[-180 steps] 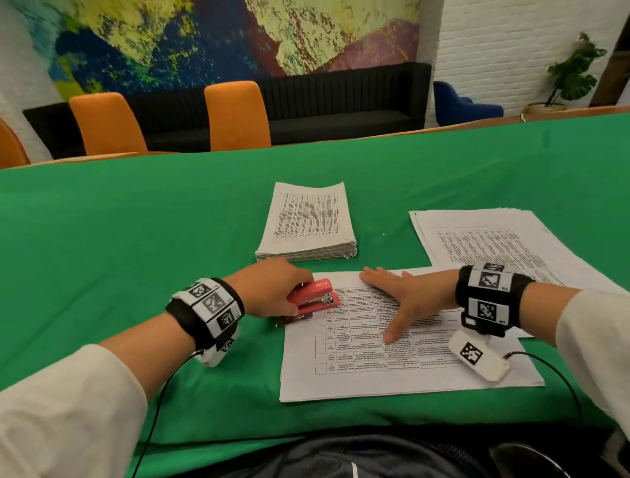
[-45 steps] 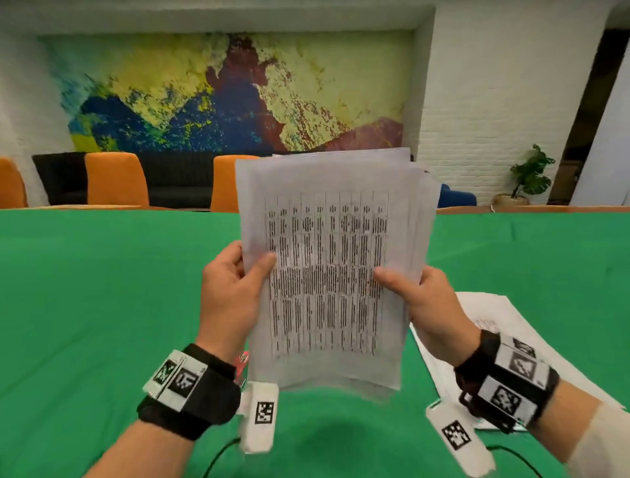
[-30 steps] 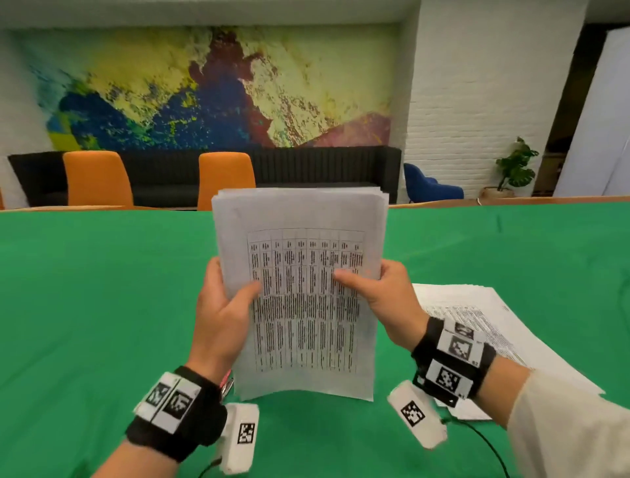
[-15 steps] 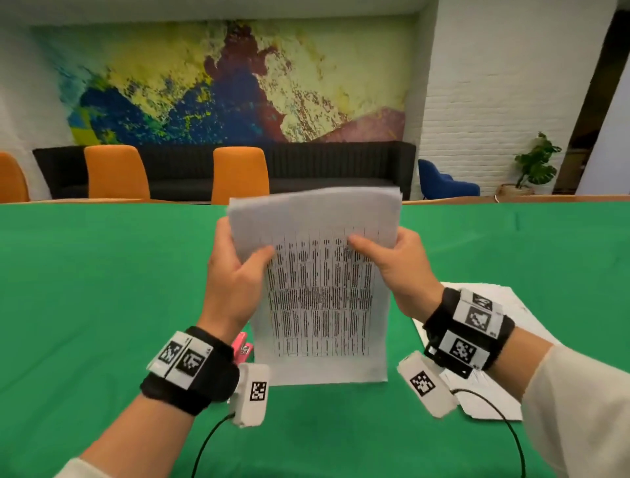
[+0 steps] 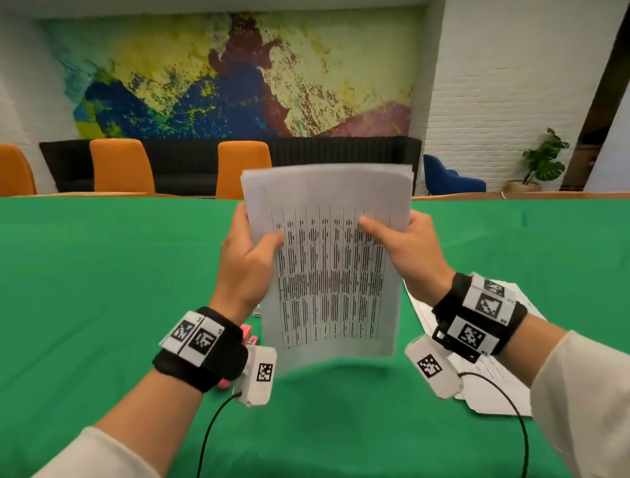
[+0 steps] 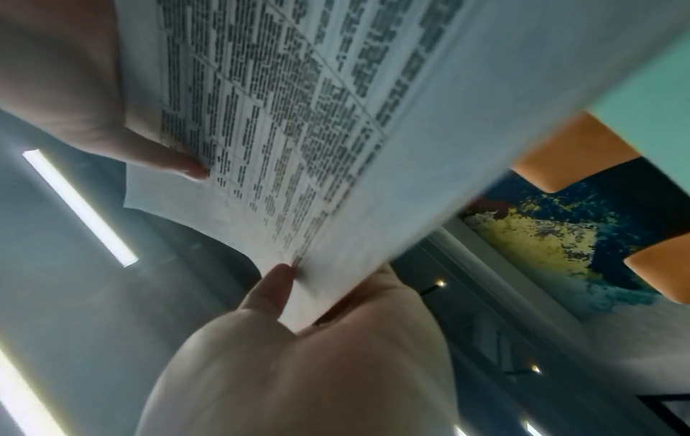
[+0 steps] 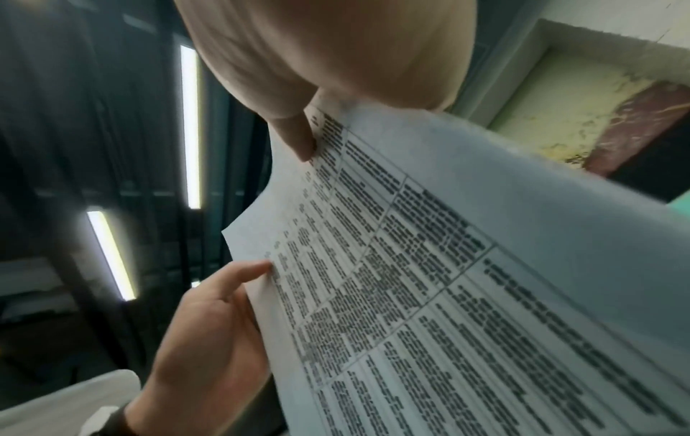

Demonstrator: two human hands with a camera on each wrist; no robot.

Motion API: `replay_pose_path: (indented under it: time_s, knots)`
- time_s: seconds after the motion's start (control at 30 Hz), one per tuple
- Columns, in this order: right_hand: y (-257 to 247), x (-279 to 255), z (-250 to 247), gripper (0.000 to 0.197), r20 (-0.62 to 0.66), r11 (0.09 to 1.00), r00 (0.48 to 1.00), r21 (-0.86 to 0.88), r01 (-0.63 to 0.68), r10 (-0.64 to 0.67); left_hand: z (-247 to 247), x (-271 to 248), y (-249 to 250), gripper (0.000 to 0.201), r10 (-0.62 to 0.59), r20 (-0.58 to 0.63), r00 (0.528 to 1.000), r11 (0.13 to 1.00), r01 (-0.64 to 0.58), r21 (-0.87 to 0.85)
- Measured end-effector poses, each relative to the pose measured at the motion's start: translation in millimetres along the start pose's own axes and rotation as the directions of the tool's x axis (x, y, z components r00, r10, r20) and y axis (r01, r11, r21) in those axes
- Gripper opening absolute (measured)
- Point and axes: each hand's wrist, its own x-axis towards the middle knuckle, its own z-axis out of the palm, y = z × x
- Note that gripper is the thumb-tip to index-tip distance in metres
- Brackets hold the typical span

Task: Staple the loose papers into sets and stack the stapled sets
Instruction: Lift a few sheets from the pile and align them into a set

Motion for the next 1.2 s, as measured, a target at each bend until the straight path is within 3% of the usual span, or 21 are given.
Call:
replay_pose_path:
  time_s: [0.17,0.37,0.57,0.87,1.03,1.2]
  knots:
    - [-6,7,-1,0.01,-0.021,0.999,0.999,0.045,-0.025,0.026,-1,10,7,0.03,0.024,-0.025,0.999,1.0,-0.024,0.013]
    - [25,-12,-5,0.017,-0.009,0.993,0.994,-0.039,-0.107,0.107,2,-19,-24,0.034,-0.151,-0.003,0.988,0.982,0.15,-0.116]
    - [16,-3,-7,0.015,-0.021,0.997,0.998,0.037,-0.066,0.067,12,0,-19,0.027,-0.121,-0.026,0.992,0.983,0.116,-0.143]
    - [46,-25,-3,0.018,-0.003,0.976,0.988,0.152,-0.155,0.158,8,-23,-41,0.037,-0.181,0.041,0.983,0.971,0.185,-0.152]
    - [41,-20,-1,0.017,-0.003,0.981,0.993,0.15,-0.119,0.121,12,-14,-36,0.032,-0.132,0.019,0.991,0.982,0.133,-0.137]
    - [38,-16,-10,0.03,-0.008,0.987,0.992,0.096,-0.126,0.127,5,-20,-35,0.034,-0.14,0.016,0.99,0.982,0.141,-0.128]
